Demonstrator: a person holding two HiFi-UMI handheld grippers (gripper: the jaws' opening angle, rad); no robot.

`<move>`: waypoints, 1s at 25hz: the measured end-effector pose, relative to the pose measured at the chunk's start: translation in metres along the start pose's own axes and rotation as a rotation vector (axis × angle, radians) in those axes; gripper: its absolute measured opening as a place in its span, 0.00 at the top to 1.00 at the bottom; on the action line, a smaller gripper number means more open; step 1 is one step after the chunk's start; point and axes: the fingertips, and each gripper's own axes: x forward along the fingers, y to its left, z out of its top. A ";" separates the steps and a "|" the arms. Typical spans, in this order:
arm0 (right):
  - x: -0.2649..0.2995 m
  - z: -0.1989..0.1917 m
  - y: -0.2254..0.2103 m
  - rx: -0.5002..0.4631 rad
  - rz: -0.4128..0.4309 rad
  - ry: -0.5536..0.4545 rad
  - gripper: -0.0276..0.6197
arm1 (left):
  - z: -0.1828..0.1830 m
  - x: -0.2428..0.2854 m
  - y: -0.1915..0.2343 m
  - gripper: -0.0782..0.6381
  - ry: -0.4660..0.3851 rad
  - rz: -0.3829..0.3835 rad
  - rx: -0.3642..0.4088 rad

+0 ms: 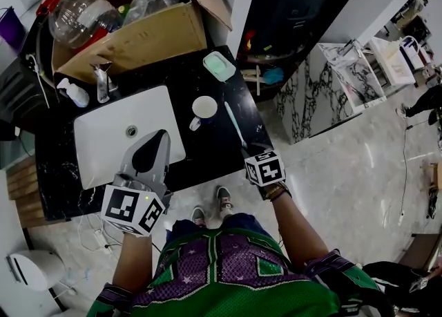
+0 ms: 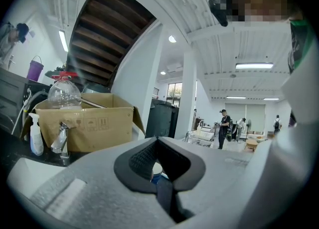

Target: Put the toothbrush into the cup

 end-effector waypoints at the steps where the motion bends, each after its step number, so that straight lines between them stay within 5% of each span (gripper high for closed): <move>1: 0.000 0.000 -0.001 0.003 -0.001 0.003 0.84 | 0.000 0.000 0.000 0.87 -0.002 0.000 -0.001; 25: -0.032 0.025 -0.010 -0.026 -0.049 -0.152 0.87 | 0.021 -0.009 -0.001 0.87 -0.041 0.009 0.019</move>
